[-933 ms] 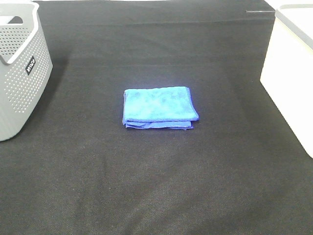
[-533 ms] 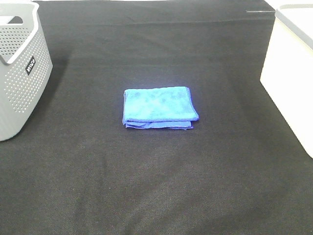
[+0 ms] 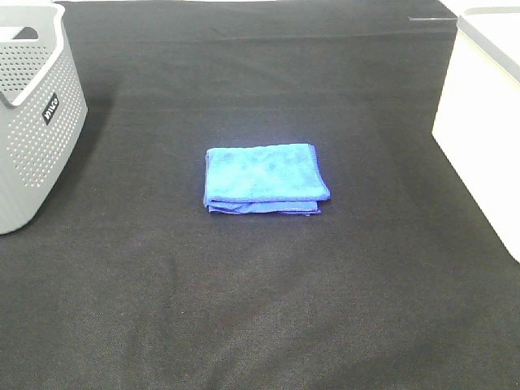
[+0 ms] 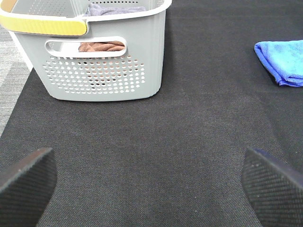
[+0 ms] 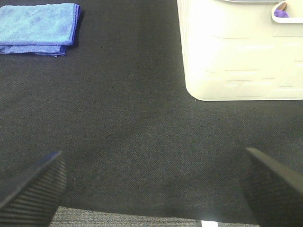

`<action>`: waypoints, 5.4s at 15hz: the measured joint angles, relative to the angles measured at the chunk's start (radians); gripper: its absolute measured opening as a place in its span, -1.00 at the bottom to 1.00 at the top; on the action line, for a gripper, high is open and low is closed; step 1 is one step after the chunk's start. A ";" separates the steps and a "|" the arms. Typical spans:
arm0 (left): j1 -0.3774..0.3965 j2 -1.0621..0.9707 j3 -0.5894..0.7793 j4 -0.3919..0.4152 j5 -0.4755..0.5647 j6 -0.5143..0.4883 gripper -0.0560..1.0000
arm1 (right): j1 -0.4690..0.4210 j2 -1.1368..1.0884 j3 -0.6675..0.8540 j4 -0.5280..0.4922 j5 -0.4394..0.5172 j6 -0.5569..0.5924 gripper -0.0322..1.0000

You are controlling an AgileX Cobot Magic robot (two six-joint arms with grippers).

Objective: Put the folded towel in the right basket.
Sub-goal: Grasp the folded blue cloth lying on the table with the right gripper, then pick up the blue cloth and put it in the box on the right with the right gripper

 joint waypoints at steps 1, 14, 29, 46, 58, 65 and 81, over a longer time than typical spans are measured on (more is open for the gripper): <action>0.000 0.000 0.000 0.000 0.000 0.000 0.98 | 0.000 0.000 0.000 0.000 0.000 0.000 0.93; 0.000 0.000 0.000 0.002 0.000 0.000 0.98 | 0.000 0.000 0.000 0.000 0.000 0.000 0.93; 0.000 0.000 0.000 0.003 0.000 0.000 0.98 | 0.000 0.000 0.000 0.000 0.000 0.000 0.93; 0.000 0.000 0.000 0.003 0.000 0.000 0.98 | 0.000 0.835 -0.464 0.141 0.083 -0.003 0.91; 0.000 0.000 0.000 0.003 0.000 0.000 0.98 | 0.206 2.109 -1.236 0.581 -0.093 -0.144 0.91; 0.000 0.000 0.000 0.003 0.000 0.000 0.98 | 0.105 2.438 -1.412 0.607 -0.061 -0.128 0.90; 0.000 0.000 0.000 0.003 0.000 0.000 0.98 | 0.360 2.499 -1.667 0.562 0.090 -0.145 -0.58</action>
